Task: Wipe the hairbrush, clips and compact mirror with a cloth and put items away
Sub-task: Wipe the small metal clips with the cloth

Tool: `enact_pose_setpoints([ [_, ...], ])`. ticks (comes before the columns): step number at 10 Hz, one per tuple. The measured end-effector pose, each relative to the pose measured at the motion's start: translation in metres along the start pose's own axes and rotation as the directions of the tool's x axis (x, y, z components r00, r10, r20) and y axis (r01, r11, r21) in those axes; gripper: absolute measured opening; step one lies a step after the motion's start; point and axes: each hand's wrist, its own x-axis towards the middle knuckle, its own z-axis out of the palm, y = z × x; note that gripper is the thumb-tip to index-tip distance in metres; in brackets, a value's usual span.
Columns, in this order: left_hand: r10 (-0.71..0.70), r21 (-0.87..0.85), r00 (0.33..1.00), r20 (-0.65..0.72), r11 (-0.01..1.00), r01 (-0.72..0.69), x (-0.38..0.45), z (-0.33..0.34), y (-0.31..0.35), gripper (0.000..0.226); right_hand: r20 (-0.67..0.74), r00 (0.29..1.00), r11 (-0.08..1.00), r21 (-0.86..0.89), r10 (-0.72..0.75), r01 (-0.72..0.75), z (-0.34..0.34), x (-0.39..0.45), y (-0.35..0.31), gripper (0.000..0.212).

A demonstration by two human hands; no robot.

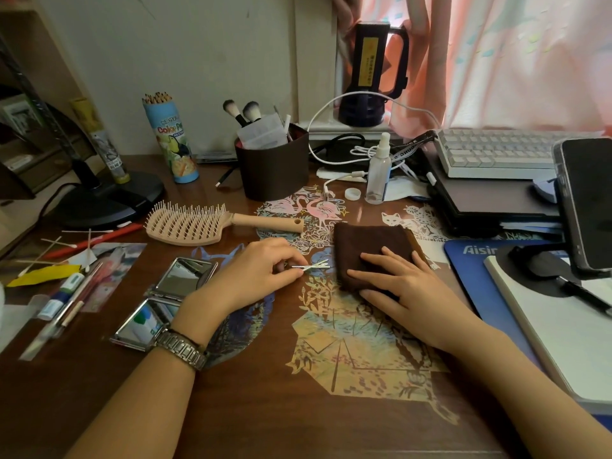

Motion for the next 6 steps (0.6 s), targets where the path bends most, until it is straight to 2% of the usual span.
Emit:
enact_pose_setpoints([
  [2,-0.017,0.024,1.000,0.009,1.000,0.017,0.000,0.000,0.002,0.022,-0.003,1.000,1.000,-0.002,-0.002,0.002,0.000,0.000,0.000,0.044],
  [6,0.021,-0.054,1.000,-0.019,0.998,-0.022,0.004,0.012,0.013,0.027,-0.030,0.999,0.999,0.050,0.016,-0.015,-0.001,-0.001,-0.004,0.049],
])
